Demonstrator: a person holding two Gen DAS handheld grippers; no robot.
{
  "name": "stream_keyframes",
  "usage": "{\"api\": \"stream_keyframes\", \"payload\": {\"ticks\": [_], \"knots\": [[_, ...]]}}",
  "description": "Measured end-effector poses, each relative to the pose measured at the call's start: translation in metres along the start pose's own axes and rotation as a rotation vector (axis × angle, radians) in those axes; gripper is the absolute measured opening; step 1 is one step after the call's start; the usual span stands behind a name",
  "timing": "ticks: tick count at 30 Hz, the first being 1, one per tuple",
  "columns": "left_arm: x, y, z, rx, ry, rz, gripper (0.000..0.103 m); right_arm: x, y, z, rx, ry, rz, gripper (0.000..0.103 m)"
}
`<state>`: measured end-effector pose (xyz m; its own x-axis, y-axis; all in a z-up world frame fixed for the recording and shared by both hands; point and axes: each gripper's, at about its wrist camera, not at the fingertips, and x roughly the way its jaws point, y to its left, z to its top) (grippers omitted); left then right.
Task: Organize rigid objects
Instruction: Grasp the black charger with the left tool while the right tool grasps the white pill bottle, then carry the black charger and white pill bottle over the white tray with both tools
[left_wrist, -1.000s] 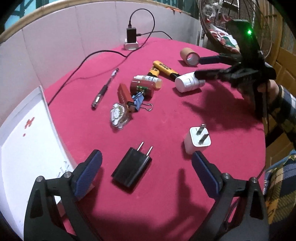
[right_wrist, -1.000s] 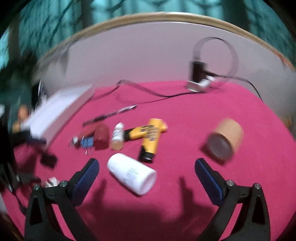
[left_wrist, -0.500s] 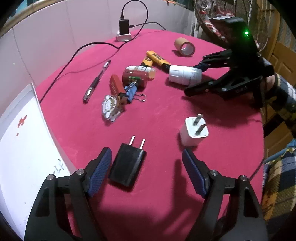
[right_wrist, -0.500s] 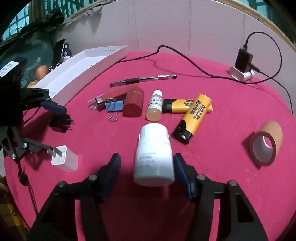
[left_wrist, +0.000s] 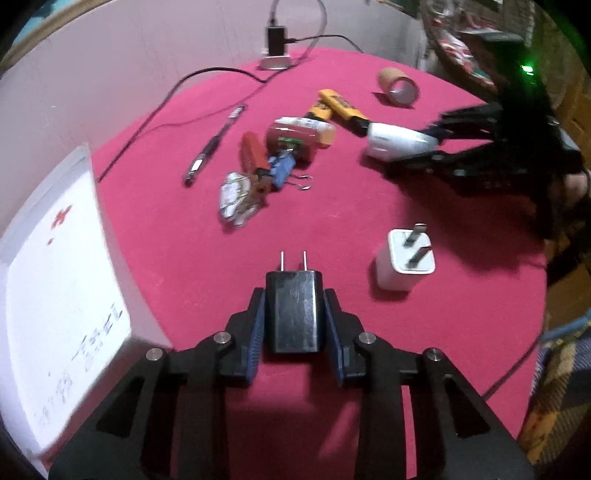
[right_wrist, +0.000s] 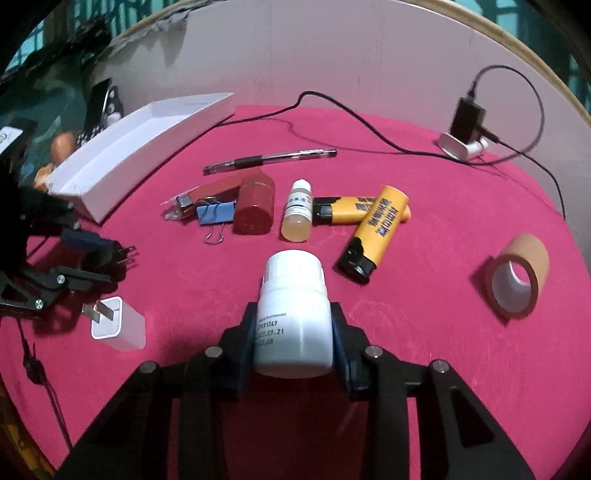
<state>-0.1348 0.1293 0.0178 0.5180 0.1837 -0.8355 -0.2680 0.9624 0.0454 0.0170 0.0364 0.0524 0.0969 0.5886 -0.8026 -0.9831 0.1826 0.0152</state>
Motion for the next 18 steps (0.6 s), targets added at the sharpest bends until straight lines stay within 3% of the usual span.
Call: {"api": "stream_keyframes", "payload": {"ticks": [6,18], "knots": [[-0.0016,-0.0066,-0.0040,-0.052,-0.025,0.052,0.029,-0.0098,-0.0037,-0.0035,0.082,-0.038,-0.004,0.036],[0.0015,-0.0049,-0.0057,-0.164,-0.085,0.077,0.029,-0.0111,-0.0090,-0.0096,0.164,-0.050,-0.059,0.036]]}}
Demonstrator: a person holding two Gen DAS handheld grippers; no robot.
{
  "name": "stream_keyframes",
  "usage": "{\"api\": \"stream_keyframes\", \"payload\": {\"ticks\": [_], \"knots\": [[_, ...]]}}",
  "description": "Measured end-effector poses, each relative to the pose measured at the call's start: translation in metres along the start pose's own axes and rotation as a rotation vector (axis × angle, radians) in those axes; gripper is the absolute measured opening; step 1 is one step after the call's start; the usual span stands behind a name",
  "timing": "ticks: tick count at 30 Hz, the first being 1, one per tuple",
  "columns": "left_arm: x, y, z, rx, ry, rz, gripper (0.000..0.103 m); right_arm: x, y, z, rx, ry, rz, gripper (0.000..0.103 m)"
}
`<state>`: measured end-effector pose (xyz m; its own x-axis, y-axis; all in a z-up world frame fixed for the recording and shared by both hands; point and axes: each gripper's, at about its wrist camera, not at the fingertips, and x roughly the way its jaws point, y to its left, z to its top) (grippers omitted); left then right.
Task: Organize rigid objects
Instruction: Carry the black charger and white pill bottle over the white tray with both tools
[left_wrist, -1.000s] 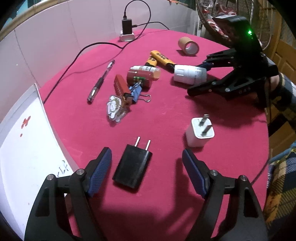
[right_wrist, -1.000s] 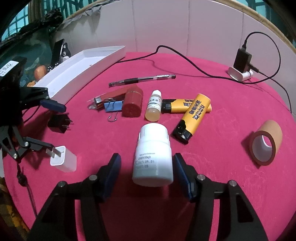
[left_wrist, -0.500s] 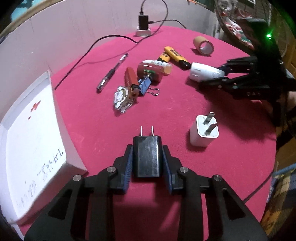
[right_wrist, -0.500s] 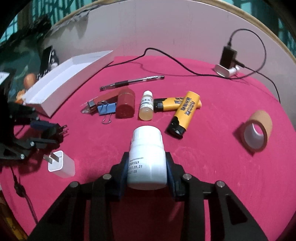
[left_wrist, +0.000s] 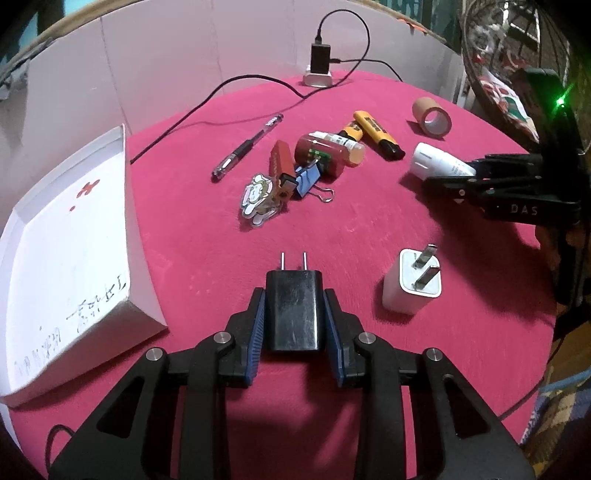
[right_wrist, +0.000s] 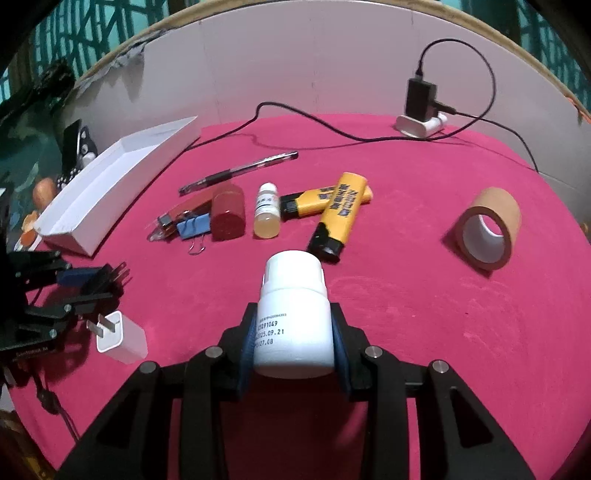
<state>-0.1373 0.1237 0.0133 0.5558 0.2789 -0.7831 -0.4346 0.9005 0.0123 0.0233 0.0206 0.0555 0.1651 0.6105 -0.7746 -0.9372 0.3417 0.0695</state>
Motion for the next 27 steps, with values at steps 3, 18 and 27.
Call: {"api": "stream_keyframes", "payload": {"ticks": [3,18,27], "knots": [[-0.005,-0.001,-0.002,-0.022,-0.026,0.022,0.029,-0.011,0.000,-0.002,0.028,-0.055,-0.019,0.036],[-0.088,0.017,0.010,-0.164,-0.316,0.210,0.029,-0.110,0.037,0.021,0.053,-0.421,-0.082,0.036],[-0.117,0.041,0.003,-0.262,-0.382,0.278,0.029,-0.122,0.054,0.027,0.042,-0.460,-0.083,0.036]]}}
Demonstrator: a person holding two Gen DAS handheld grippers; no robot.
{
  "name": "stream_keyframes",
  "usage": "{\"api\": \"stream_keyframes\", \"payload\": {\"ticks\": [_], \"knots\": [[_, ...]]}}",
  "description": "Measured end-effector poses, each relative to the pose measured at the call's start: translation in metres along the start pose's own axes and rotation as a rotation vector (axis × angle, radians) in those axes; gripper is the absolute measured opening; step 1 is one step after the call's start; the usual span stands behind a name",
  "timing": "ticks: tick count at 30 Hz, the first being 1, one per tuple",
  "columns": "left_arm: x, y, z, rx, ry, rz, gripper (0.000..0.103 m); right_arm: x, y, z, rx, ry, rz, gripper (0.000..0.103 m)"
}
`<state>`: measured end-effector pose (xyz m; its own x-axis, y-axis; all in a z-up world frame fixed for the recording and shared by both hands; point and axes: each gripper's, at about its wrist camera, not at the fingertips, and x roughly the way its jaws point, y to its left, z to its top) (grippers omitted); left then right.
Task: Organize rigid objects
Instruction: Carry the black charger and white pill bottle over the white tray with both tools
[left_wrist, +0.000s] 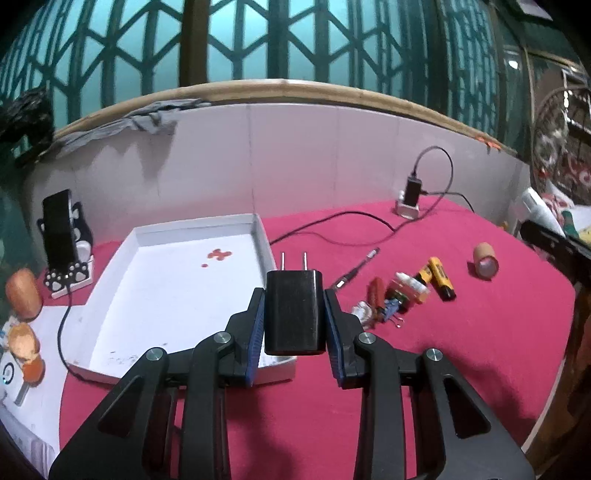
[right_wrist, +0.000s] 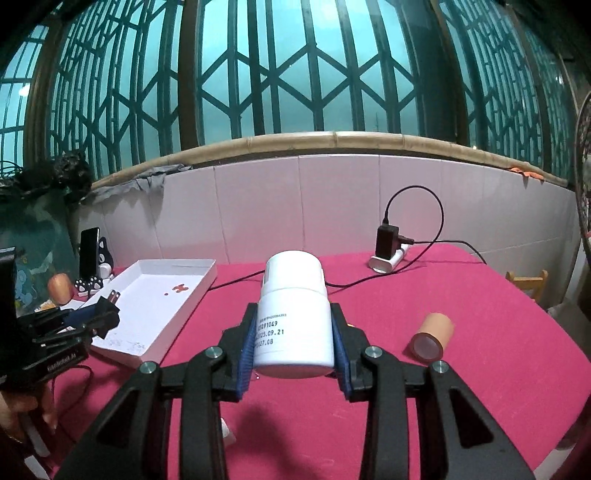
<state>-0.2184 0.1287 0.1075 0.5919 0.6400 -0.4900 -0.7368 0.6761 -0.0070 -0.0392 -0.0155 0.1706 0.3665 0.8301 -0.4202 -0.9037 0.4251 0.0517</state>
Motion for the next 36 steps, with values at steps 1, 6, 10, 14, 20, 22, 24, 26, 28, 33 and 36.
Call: {"api": "stream_keyframes", "payload": {"ticks": [1,6,10,14,20,22,24,26,28,33,36], "knots": [[-0.001,0.003,0.000,-0.008,-0.004,0.005,0.029,-0.001,0.001,0.000,-0.001,-0.001,0.003,0.036],[-0.008,0.017,0.000,-0.039,-0.016,0.029,0.029,-0.002,0.008,0.002,-0.006,-0.002,0.016,0.036],[-0.009,0.026,-0.001,-0.057,-0.020,0.045,0.029,-0.003,0.013,0.004,-0.008,-0.006,0.024,0.036],[-0.010,0.034,-0.002,-0.073,-0.020,0.056,0.029,-0.001,0.019,0.007,-0.012,-0.004,0.035,0.036],[-0.008,0.046,-0.004,-0.095,-0.013,0.068,0.029,0.004,0.034,0.014,-0.050,-0.010,0.047,0.036],[-0.007,0.051,-0.005,-0.103,-0.010,0.073,0.029,0.007,0.040,0.018,-0.060,-0.010,0.054,0.036],[-0.006,0.054,-0.005,-0.110,-0.006,0.072,0.029,0.009,0.046,0.021,-0.065,-0.018,0.058,0.036],[-0.006,0.058,-0.006,-0.117,-0.004,0.076,0.029,0.012,0.053,0.025,-0.073,-0.022,0.068,0.036],[-0.005,0.063,-0.006,-0.123,-0.003,0.082,0.029,0.017,0.060,0.028,-0.078,-0.021,0.080,0.036],[-0.003,0.075,-0.009,-0.143,0.004,0.095,0.029,0.029,0.077,0.032,-0.083,-0.002,0.104,0.036],[-0.003,0.083,-0.010,-0.159,0.007,0.104,0.029,0.036,0.087,0.034,-0.094,0.013,0.121,0.036]]}}
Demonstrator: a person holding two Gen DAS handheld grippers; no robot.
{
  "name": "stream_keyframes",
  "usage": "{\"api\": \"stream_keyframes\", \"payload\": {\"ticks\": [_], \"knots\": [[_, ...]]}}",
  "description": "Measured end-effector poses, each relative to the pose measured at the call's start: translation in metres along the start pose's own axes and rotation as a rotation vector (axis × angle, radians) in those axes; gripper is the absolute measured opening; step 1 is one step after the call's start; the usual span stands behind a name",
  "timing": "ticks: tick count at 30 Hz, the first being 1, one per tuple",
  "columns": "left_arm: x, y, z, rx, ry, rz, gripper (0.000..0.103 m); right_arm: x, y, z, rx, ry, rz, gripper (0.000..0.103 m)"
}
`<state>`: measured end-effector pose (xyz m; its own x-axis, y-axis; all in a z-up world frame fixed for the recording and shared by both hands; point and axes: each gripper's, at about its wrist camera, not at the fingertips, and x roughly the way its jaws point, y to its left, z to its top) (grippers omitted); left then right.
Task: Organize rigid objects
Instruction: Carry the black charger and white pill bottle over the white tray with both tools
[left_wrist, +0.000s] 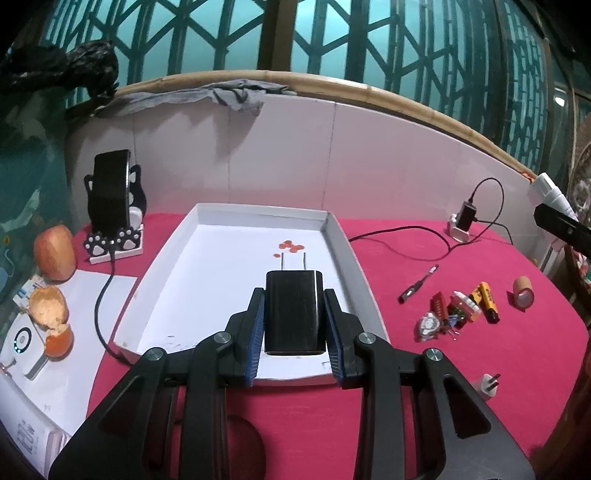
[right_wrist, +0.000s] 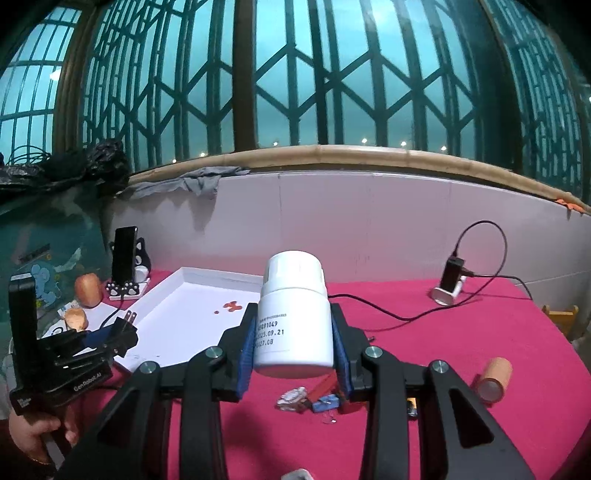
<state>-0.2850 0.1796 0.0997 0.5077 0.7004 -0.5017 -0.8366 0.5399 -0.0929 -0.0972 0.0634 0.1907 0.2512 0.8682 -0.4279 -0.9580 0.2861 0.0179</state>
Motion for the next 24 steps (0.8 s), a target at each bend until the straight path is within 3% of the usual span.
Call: {"api": "stream_keyframes", "payload": {"ticks": [14,24], "knots": [[0.009,0.040,0.032,-0.041,-0.017,0.053,0.029,0.046,0.028,0.016,0.008,0.075,0.071,0.036],[0.044,0.060,0.055,-0.071,0.054,0.053,0.029,0.084,0.046,0.024,0.016,0.132,0.081,0.036]]}}
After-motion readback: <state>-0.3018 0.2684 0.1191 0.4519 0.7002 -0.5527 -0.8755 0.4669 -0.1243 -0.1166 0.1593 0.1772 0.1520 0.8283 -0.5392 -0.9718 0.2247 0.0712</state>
